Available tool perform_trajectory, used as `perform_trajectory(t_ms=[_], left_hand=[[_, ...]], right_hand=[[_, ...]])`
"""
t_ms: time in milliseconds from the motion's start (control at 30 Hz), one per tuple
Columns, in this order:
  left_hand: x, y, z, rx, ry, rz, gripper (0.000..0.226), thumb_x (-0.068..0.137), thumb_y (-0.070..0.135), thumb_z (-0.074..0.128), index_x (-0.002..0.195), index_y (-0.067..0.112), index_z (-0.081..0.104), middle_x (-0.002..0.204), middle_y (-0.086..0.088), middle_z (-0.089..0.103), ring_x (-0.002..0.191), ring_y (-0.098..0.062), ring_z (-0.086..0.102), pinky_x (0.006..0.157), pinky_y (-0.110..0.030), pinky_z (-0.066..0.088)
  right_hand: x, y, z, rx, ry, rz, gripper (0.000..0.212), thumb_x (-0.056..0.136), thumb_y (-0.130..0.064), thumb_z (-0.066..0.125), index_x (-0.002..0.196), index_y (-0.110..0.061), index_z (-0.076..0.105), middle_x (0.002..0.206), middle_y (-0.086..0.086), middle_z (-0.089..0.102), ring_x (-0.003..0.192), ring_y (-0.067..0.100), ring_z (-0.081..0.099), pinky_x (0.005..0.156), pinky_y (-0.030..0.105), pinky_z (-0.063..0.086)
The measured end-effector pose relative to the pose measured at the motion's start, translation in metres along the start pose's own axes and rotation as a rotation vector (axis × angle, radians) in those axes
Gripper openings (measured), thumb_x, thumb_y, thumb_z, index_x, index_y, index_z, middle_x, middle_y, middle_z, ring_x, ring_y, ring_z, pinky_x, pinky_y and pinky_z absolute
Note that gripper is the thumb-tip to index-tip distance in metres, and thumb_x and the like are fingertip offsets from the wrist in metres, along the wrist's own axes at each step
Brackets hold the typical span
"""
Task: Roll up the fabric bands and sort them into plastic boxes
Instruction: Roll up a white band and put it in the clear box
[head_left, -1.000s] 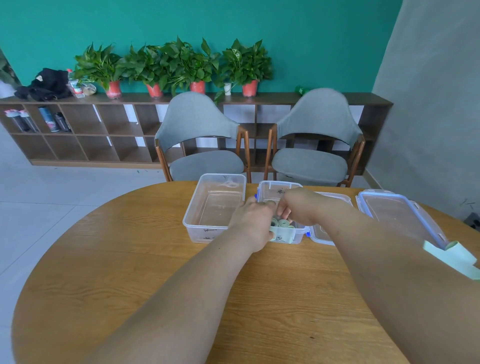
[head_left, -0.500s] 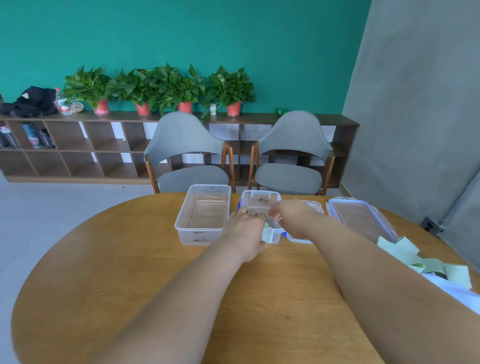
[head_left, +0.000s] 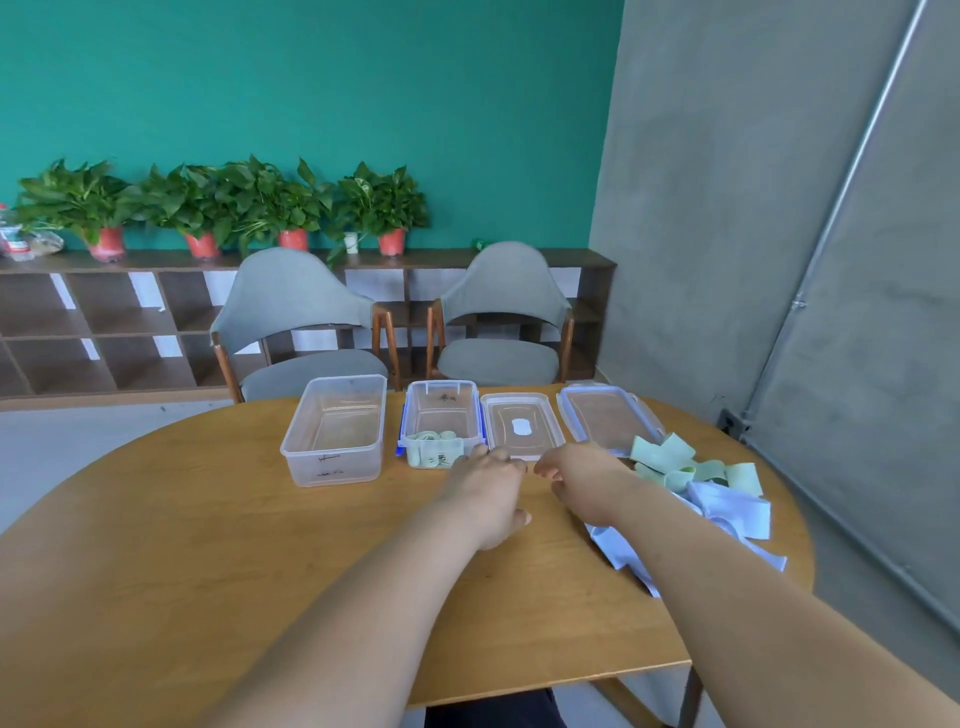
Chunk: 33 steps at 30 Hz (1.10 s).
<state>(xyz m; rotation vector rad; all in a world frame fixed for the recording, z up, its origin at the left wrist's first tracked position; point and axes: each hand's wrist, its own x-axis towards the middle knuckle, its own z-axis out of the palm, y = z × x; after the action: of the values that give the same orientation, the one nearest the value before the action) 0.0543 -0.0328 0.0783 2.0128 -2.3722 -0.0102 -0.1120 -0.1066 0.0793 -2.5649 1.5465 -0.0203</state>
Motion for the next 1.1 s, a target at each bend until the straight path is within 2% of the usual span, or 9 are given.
perform_trajectory(t_ms=[233,400,500,567,667,733,833,933,1100], left_hand=[[0.001,0.042,0.016,0.008,-0.012,0.078,0.058,0.097,0.051,0.064,0.146,0.021,0.05,0.146,-0.004,0.048,0.138,-0.028,0.039,0.113,-0.044,0.038],[0.006,0.064,0.025,-0.024,-0.033,0.122,0.055,0.101,0.047,0.06,0.147,0.019,0.049,0.146,-0.004,0.048,0.141,-0.029,0.038,0.115,-0.046,0.038],[0.013,0.074,0.031,-0.059,-0.051,0.139,0.051,0.104,0.041,0.057,0.149,0.019,0.048,0.149,-0.002,0.047,0.144,-0.029,0.036,0.117,-0.046,0.038],[0.02,0.078,0.035,-0.062,-0.05,0.153,0.046,0.105,0.038,0.055,0.146,0.019,0.05,0.146,-0.001,0.048,0.139,-0.028,0.04,0.114,-0.045,0.04],[0.035,0.083,0.042,-0.067,-0.052,0.173,0.041,0.106,0.034,0.053,0.143,0.019,0.051,0.141,-0.001,0.05,0.132,-0.026,0.043,0.109,-0.043,0.043],[0.044,0.085,0.045,-0.084,-0.056,0.181,0.04,0.106,0.033,0.053,0.143,0.019,0.051,0.141,-0.001,0.049,0.132,-0.026,0.044,0.107,-0.043,0.043],[0.055,0.089,0.051,-0.104,-0.073,0.176,0.04,0.104,0.035,0.055,0.141,0.019,0.051,0.14,-0.002,0.049,0.131,-0.027,0.046,0.106,-0.043,0.044],[0.059,0.092,0.06,-0.089,-0.092,0.17,0.036,0.102,0.036,0.059,0.133,0.019,0.054,0.132,-0.003,0.054,0.124,-0.028,0.051,0.098,-0.04,0.045],[0.06,0.093,0.078,-0.154,-0.058,0.155,0.022,0.098,0.015,0.065,0.119,0.016,0.062,0.119,-0.003,0.056,0.113,-0.027,0.056,0.085,-0.036,0.046]], right_hand=[[-0.037,0.039,0.007,0.006,-0.073,0.101,0.054,0.097,0.0,0.05,0.141,-0.029,0.061,0.135,-0.005,0.065,0.125,0.019,0.061,0.105,0.035,0.052],[-0.053,0.068,0.014,-0.05,-0.027,0.157,0.055,0.097,0.001,0.05,0.141,-0.031,0.06,0.137,-0.007,0.065,0.127,0.019,0.059,0.102,0.034,0.053],[-0.054,0.085,0.022,-0.012,0.017,0.224,0.052,0.094,-0.002,0.053,0.136,-0.031,0.063,0.128,-0.001,0.068,0.116,0.021,0.064,0.092,0.034,0.058],[-0.054,0.095,0.024,0.007,0.018,0.267,0.046,0.091,-0.002,0.054,0.129,-0.026,0.066,0.118,0.002,0.069,0.103,0.023,0.066,0.077,0.029,0.058],[-0.052,0.106,0.023,0.046,0.021,0.286,0.038,0.086,0.001,0.051,0.106,-0.026,0.068,0.1,0.002,0.065,0.084,0.024,0.06,0.053,0.023,0.039],[-0.051,0.111,0.023,0.074,0.06,0.29,0.037,0.088,-0.001,0.051,0.107,-0.027,0.069,0.103,0.005,0.069,0.092,0.029,0.066,0.062,0.028,0.049],[-0.048,0.116,0.028,0.125,0.102,0.275,0.041,0.093,-0.014,0.063,0.132,-0.028,0.066,0.124,0.003,0.069,0.111,0.026,0.066,0.088,0.035,0.056],[-0.047,0.115,0.034,0.157,0.076,0.239,0.041,0.089,-0.032,0.074,0.129,-0.035,0.067,0.12,-0.005,0.068,0.108,0.02,0.064,0.089,0.034,0.055],[-0.044,0.108,0.047,-0.006,0.081,0.2,0.035,0.088,-0.044,0.074,0.123,-0.045,0.068,0.116,-0.005,0.06,0.114,0.02,0.056,0.091,0.033,0.049]])
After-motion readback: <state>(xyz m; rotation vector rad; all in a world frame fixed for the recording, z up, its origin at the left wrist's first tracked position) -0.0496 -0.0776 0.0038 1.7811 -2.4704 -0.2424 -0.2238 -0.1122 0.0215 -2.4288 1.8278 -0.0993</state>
